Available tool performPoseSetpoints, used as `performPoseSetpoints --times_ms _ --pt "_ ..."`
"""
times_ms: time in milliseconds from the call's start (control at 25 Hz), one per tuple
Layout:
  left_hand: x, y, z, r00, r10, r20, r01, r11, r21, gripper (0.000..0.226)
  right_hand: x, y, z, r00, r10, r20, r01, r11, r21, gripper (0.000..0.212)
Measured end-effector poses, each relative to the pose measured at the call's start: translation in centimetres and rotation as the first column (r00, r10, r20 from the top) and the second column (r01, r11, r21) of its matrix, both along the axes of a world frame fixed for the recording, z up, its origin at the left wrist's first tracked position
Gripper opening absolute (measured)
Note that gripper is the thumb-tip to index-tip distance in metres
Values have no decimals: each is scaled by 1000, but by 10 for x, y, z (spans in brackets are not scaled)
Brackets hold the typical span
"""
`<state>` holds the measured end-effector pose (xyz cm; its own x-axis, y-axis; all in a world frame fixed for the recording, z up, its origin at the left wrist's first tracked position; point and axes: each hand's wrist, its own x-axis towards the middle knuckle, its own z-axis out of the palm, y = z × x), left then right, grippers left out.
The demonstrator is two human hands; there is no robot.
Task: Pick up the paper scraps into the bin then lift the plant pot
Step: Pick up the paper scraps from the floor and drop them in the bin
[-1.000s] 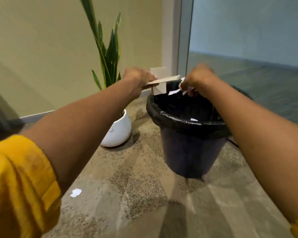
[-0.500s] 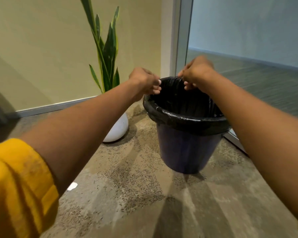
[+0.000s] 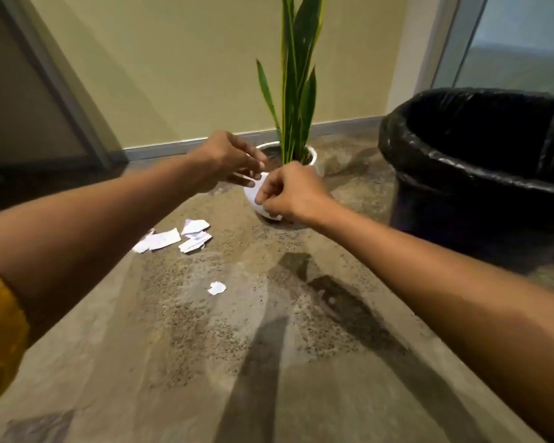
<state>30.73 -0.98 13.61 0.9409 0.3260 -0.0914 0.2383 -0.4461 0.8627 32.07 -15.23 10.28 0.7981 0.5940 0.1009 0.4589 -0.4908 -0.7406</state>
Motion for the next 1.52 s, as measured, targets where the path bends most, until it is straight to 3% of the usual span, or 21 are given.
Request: performPoseSetpoints --times_ms 240,360,480,600,720,840,960,1040,1120,1200,1320,1440,1520 --pt "-40 126 -75 967 186 -172 -182 982 39 10 -6 78 -120 983 79 -167 -117 965 -234 12" --pt "-59 186 -115 914 337 -224 -294 934 204 11 -6 111 -155 968 152 -201 -206 935 -288 18" --pt "-72 229 -151 845 476 -242 -357 841 406 37 -8 132 -175 937 299 -179 -348 842 -413 41" --pt "-76 249 -173 855 444 -270 -318 858 404 53 -3 141 -176 900 384 -205 -435 783 -444 22" --pt "-66 271 -188 840 415 -350 -274 880 387 72 4 151 -172 874 408 -265 -486 755 -440 20" --pt "-45 273 -198 862 398 -315 -244 869 431 81 11 162 -170 868 359 -344 -480 785 -391 24" --pt "-28 266 -209 878 317 -359 -114 867 486 85 24 184 -171 911 215 -351 -309 921 -237 25" --pt "-25 267 -215 847 298 -440 -19 844 535 82 34 203 -175 951 134 -280 -195 960 -202 25" --pt "-24 269 -215 847 298 -441 -3 832 555 70 39 220 -180 983 137 -120 -165 948 -273 36" --pt "-24 266 -211 874 292 -388 -20 820 572 64 44 235 -180 968 247 39 -197 850 -489 66" --pt "-28 260 -206 902 284 -326 -35 799 600 61 55 259 -173 921 389 -28 -301 662 -686 98" --pt "-38 258 -205 929 260 -265 -72 827 558 47 73 278 -176 898 419 -137 -366 533 -763 106" --pt "-45 257 -204 934 240 -264 -88 872 481 36 79 282 -181 892 428 -143 -367 504 -782 99"
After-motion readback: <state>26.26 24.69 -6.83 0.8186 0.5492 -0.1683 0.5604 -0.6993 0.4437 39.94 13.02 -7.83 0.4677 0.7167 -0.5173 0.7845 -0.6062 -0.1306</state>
